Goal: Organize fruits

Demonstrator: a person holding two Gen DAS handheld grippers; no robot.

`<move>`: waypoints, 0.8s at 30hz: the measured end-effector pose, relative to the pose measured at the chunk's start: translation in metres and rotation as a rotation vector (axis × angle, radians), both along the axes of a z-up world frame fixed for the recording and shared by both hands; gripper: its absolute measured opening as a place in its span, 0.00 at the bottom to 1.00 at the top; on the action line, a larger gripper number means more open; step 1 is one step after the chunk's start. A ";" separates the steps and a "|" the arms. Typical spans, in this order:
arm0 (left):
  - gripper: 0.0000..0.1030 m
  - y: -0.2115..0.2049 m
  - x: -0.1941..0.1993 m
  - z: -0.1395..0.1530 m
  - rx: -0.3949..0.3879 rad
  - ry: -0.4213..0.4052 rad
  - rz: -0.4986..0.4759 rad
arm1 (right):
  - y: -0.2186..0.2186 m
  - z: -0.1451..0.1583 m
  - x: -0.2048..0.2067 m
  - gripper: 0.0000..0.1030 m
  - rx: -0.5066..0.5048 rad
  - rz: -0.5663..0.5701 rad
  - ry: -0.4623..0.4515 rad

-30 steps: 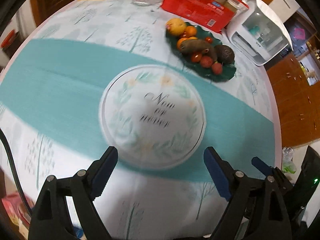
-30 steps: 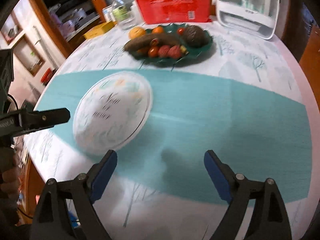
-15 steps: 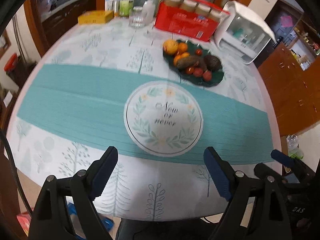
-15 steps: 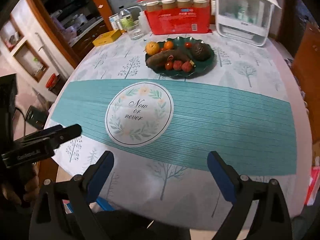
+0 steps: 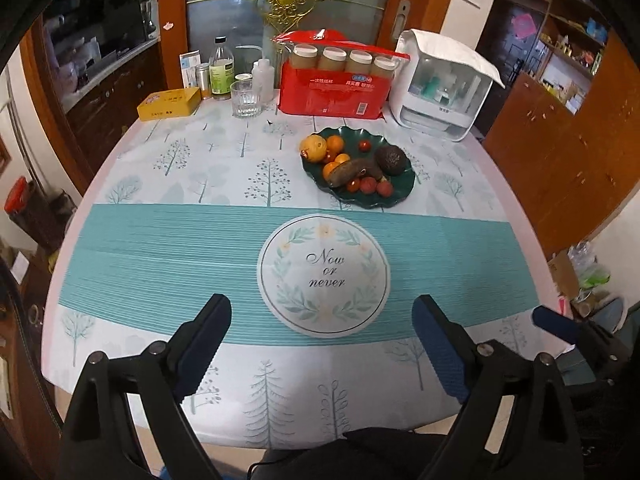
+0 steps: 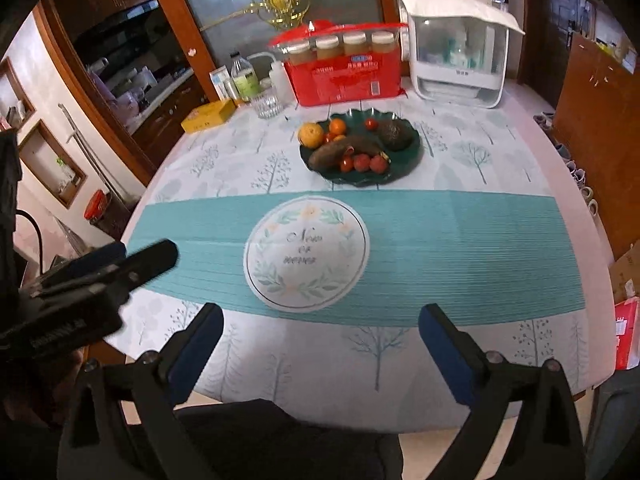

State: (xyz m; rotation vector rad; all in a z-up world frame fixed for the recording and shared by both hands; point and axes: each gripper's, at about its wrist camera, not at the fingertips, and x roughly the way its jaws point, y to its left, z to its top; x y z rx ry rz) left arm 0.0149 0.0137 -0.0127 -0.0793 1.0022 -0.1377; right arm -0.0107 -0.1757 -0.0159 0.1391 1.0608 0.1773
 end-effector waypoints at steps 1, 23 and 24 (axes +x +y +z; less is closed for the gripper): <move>0.89 -0.001 -0.001 0.000 0.012 -0.001 0.001 | 0.001 0.001 -0.001 0.98 0.000 -0.011 -0.005; 1.00 -0.049 -0.012 0.011 0.135 -0.105 0.072 | -0.042 0.008 -0.011 1.00 -0.045 -0.081 -0.063; 1.00 -0.050 -0.013 0.010 0.143 -0.106 0.075 | -0.043 0.006 -0.011 1.00 -0.045 -0.078 -0.056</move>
